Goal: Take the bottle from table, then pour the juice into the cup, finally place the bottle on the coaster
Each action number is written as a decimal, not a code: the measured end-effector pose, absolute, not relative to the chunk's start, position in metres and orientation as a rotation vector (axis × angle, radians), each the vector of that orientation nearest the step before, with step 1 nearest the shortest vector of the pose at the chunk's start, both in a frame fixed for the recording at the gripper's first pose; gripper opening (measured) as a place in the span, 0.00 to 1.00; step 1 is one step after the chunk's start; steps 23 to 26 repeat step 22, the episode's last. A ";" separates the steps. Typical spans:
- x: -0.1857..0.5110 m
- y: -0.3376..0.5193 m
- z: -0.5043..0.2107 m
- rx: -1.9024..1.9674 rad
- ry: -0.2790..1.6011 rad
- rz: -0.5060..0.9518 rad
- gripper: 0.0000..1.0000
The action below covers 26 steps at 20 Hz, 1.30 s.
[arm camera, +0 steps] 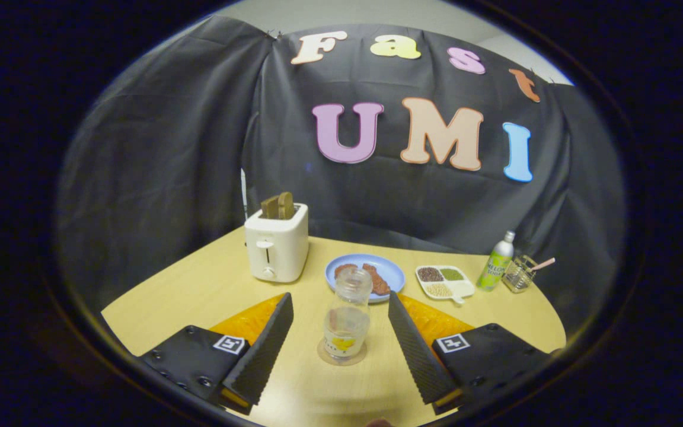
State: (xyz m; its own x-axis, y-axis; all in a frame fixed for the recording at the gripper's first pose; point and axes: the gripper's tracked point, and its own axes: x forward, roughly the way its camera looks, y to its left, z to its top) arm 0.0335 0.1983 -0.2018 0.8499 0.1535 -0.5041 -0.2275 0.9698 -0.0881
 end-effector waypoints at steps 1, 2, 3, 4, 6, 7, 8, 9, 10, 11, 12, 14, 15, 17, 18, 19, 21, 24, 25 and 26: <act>0.032 0.199 -0.186 -0.145 0.493 0.202 1.00; 0.030 0.200 -0.171 -0.141 0.473 0.200 1.00; 0.027 0.203 -0.156 -0.136 0.454 0.202 1.00; 0.024 0.204 -0.142 -0.134 0.431 0.200 1.00; 0.019 0.201 -0.117 -0.144 0.393 0.186 1.00; 0.017 0.200 -0.107 -0.145 0.378 0.179 1.00; 0.015 0.198 -0.098 -0.141 0.365 0.175 0.99; 0.013 0.194 -0.088 -0.135 0.352 0.166 0.99; 0.010 0.189 -0.079 -0.129 0.340 0.149 1.00; 0.009 0.182 -0.071 -0.128 0.326 0.128 1.00; 0.008 0.176 -0.063 -0.124 0.309 0.111 1.00; 0.003 0.165 -0.052 -0.109 0.299 0.089 1.00; 0.001 0.160 -0.047 -0.100 0.291 0.077 1.00; -0.004 0.148 -0.037 -0.081 0.271 0.056 1.00; -0.007 0.144 -0.035 -0.073 0.267 0.049 1.00; -0.010 0.139 -0.033 -0.069 0.265 0.043 1.00; -0.013 0.130 -0.031 -0.060 0.261 0.025 1.00; -0.015 0.128 -0.029 -0.055 0.257 0.023 1.00; -0.015 0.128 -0.029 -0.055 0.257 0.023 1.00; -0.015 0.128 -0.029 -0.055 0.257 0.023 1.00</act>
